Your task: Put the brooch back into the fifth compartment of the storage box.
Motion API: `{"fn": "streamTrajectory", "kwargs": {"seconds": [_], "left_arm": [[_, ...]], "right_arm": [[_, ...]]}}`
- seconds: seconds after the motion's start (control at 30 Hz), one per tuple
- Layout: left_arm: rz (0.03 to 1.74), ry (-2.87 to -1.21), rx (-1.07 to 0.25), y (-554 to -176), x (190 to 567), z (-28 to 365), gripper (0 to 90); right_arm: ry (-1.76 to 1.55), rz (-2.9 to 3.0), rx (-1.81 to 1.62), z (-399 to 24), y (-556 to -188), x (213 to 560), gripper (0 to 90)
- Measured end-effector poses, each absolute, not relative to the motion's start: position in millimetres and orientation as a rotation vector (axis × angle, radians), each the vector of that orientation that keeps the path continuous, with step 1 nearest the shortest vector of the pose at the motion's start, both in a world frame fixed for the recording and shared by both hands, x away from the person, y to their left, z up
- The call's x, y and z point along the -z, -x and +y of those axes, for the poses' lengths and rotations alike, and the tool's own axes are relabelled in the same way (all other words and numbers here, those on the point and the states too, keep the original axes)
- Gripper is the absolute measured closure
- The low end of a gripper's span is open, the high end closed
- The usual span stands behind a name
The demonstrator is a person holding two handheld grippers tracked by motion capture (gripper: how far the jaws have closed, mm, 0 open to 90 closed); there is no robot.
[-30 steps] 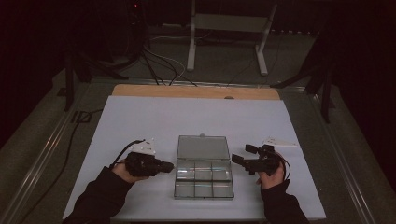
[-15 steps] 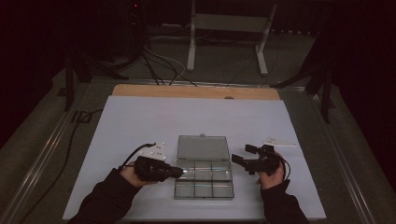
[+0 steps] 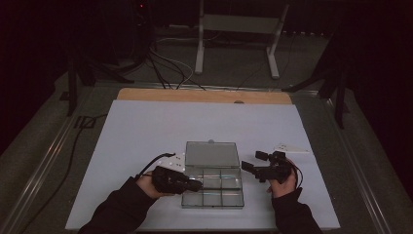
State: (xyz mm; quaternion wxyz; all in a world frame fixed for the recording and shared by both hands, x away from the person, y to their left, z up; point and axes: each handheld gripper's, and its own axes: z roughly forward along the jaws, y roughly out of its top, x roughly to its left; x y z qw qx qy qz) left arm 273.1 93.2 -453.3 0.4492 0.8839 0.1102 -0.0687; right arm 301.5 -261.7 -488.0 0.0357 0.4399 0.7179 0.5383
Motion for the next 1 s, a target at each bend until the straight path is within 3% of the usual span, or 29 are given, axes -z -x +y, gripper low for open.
{"fn": "streamTrajectory", "kwargs": {"seconds": [1.0], "left_arm": [[0.202,-2.257,0.264,-278,484,47,87.9]], "right_arm": [[-1.352,2.21,-1.654,-262,-302,488,2.1]]}}
